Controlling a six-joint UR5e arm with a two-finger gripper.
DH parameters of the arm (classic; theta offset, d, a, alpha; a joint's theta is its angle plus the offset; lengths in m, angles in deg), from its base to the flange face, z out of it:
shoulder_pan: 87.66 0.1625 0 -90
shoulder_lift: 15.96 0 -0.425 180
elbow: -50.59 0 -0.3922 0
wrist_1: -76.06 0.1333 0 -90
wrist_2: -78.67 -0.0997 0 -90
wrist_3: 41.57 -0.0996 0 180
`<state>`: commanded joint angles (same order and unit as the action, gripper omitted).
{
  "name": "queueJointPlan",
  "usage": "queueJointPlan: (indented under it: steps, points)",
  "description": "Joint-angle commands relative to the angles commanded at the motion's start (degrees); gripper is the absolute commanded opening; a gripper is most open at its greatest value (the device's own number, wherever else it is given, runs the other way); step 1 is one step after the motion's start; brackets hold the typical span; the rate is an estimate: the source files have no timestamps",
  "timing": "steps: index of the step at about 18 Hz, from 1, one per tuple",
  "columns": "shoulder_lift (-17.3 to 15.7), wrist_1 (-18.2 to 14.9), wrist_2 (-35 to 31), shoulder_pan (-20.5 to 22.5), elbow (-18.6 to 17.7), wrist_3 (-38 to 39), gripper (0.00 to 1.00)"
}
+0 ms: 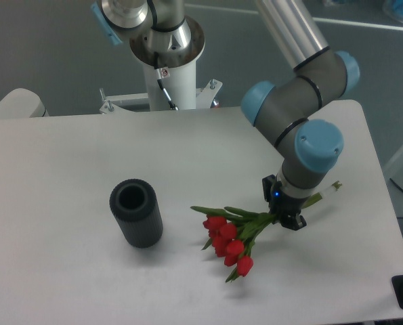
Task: Pick up the flowers from the table
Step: 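Lift the tulip bouquet by the stems and swing it away from the vase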
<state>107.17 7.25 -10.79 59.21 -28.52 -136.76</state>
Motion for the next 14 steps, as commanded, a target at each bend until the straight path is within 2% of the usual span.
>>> queueJointPlan:
  steps: [4, 14]
  points:
    - [1.23, -2.46, -0.09, -1.14, 2.99, 2.46, 0.18]
    - [2.11, -2.29, -2.11, -2.73, 3.7, 4.84, 0.17]
